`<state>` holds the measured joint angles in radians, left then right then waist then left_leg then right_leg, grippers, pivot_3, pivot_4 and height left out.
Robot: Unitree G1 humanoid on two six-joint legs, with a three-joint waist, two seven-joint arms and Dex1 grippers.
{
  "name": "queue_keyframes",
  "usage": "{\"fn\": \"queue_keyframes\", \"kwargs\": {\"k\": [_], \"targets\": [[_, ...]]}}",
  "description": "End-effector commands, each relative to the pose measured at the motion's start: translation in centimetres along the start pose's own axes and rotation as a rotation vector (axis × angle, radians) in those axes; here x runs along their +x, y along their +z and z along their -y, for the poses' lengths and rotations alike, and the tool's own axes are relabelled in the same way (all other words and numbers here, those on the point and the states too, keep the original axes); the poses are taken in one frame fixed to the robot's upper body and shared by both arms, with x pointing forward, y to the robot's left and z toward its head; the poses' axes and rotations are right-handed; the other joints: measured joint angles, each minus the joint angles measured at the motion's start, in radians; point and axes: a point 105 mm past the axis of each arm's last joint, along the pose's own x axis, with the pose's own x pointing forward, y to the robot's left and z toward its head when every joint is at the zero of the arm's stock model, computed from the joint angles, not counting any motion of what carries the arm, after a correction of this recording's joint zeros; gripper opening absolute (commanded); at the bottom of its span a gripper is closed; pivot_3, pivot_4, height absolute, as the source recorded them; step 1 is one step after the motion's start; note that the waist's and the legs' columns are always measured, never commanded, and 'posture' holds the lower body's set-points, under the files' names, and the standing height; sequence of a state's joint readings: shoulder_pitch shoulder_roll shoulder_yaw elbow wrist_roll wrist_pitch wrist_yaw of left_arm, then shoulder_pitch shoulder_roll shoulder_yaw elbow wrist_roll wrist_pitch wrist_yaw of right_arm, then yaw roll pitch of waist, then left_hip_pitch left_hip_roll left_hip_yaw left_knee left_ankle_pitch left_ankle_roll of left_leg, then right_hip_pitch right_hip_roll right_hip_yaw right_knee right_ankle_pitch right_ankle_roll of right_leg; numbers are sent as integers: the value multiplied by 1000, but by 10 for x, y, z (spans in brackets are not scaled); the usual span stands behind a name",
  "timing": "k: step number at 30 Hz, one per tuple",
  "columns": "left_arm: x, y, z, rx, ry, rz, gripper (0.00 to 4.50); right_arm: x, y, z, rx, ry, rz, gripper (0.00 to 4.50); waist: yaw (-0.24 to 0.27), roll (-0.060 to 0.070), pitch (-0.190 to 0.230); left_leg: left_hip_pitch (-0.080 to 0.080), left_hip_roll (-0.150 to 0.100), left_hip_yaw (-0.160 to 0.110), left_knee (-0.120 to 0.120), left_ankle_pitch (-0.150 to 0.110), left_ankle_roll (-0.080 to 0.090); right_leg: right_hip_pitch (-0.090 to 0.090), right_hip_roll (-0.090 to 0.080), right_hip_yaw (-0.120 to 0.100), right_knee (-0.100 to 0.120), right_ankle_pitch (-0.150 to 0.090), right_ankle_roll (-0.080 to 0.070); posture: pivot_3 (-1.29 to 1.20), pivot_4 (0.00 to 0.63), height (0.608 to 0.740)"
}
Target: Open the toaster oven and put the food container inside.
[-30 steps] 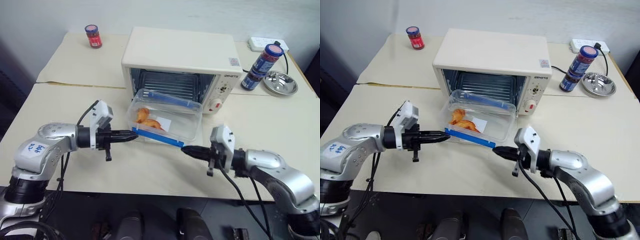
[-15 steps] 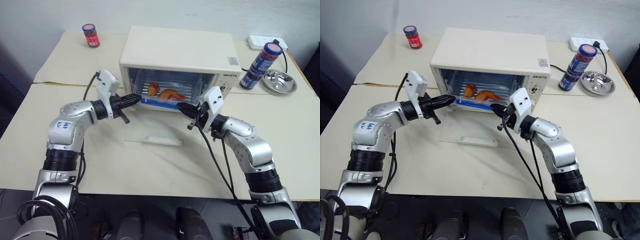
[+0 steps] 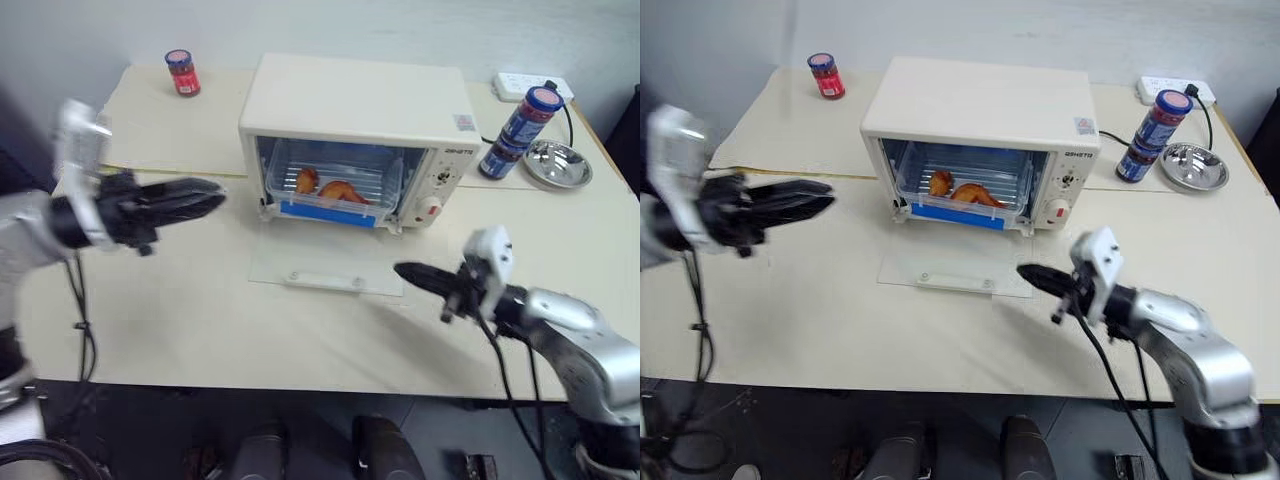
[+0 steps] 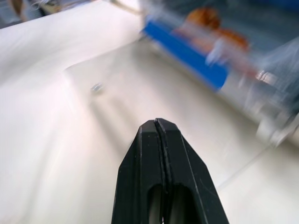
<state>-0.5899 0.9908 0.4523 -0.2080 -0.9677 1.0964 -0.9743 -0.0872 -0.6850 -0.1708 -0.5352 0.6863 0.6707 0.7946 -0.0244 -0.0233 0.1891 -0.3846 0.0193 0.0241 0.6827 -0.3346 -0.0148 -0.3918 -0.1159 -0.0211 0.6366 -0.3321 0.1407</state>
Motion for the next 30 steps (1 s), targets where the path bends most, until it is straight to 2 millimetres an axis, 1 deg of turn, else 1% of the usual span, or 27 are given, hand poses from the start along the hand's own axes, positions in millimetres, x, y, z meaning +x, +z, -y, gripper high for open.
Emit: {"fn": "queue_keyframes", "kwargs": {"k": [1, 2, 4, 8, 9, 13, 15, 19, 20, 22, 24, 26, 28, 30], "targets": [[-5, 14, 26, 75, -111, -43, 2338, -11, -2, -19, -3, 47, -25, 0, 1, 0, 0, 1, 0, 1, 0, 0, 0, 0, 0, 1, 0, 0, 0, 0, 150, 740], [-7, 16, 28, 92, -123, -61, 2545, -12, -9, -17, 4, 14, -44, 0, 1, 0, 0, 1, 0, 0, 0, 0, 1, 1, 0, 1, 0, 0, 0, 0, 150, 740], [-8, 19, 32, 116, -145, -86, 3030, -9, -28, -3, 12, -99, -78, 0, 0, 0, 0, 1, 0, 0, 0, 0, 0, 0, 0, 1, 0, 0, 0, 0, 150, 740], [-8, 21, 33, 141, -168, -107, 4236, -1, -51, 13, 37, -210, -97, 0, 0, 0, 0, 1, -1, 2, 0, 0, 0, -2, 0, 3, 2, 0, 0, 0, 150, 740], [-8, 21, 33, 150, -172, -114, 4475, 0, -56, 15, 38, -225, -102, 0, -1, 0, 0, 1, -1, 2, 0, 0, 0, -2, 1, 3, 2, 0, 0, 0, 150, 740], [-5, 24, 31, 191, -168, -115, 4475, 10, -72, 24, 48, -261, -109, 0, -1, 0, 0, 0, 0, 3, -1, 0, 0, -4, 1, 4, 2, 0, 0, 0, 150, 740], [-4, 27, 29, 210, -162, -107, 4475, 18, -71, 28, 52, -266, -84, 0, -3, 0, 0, -1, 0, 3, -1, 0, 0, -4, 1, 4, 2, 0, 0, 0, 150, 740], [-3, 27, 25, 220, -153, -104, 4475, 31, -50, 29, 40, -225, 6, 0, -3, 1, 1, 0, 0, 4, 0, 0, 0, -4, 1, 4, 3, 0, 0, 0, 150, 740], [-3, 27, 24, 221, -149, -100, 4475, 33, -39, 30, 38, -215, 44, 0, -3, 1, 1, 0, 0, 4, 0, 0, 0, -5, 1, 4, 3, 0, 0, 0, 150, 740], [-3, 27, 21, 220, -140, -92, 4475, 34, -10, 34, 22, -202, 131, 0, -4, 1, 1, -1, 0, 4, 0, 0, 0, -5, 1, 4, 4, 0, 0, 0, 150, 740], [-3, 26, 18, 221, -127, -89, 4475, 27, 25, 40, -1, -196, 217, 0, -4, 2, 1, -1, 0, 4, 0, 0, 0, -6, 1, 4, 4, 0, 0, 0, 150, 740], [-4, 23, 16, 220, -116, -93, 4475, 18, 54, 43, -25, -186, 272, 0, -3, 2, 1, -1, 0, 4, 0, 0, 0, -6, 1, 4, 4, 0, 0, 0, 150, 740], [-6, 22, 13, 216, -100, -91, 4475, 7, 78, 48, -37, -178, 309, 0, -2, 2, 1, -1, 0, 3, 0, 0, 0, -6, 1, 4, 5, 0, 0, 0, 150, 740], [-8, 20, 10, 212, -84, -90, 4475, -4, 91, 52, -43, -172, 309, 0, 0, 2, 1, -2, 0, 3, 0, 0, 0, -6, 1, 3, 5, 0, 0, 0, 150, 740]]}}
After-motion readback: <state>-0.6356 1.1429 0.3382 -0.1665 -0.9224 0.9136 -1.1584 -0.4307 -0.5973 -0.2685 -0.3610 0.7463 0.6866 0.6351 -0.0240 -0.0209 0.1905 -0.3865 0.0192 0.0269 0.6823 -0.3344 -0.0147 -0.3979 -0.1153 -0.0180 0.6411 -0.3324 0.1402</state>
